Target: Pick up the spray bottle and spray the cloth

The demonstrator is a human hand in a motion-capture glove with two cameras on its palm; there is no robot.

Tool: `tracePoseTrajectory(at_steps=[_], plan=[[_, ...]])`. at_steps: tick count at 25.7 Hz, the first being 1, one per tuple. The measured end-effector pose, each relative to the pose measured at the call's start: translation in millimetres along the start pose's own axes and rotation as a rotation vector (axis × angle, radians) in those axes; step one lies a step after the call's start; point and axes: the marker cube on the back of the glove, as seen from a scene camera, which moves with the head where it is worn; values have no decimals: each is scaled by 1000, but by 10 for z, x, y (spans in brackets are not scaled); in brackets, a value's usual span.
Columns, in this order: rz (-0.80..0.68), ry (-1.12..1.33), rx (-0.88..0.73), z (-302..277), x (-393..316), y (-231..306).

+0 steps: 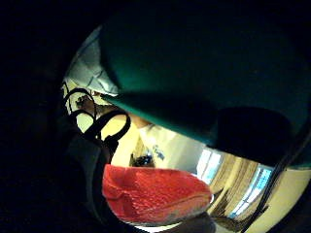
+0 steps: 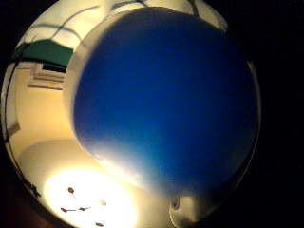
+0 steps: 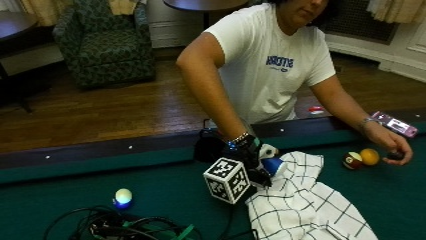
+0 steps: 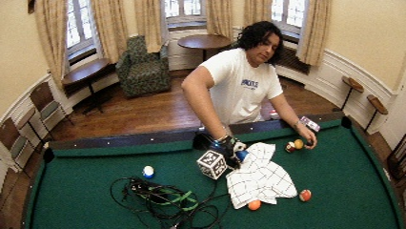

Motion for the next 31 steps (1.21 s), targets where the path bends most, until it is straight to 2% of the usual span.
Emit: tracePoseTrajectory(at_steps=[9, 20, 26, 31], plan=[[-485, 51, 79, 30, -1152, 810], [-1176, 85, 145, 541, -2088, 1724], [-1450, 113, 169, 946, -2210, 1721], [-1598, 115, 160, 1402, -2157, 1229]])
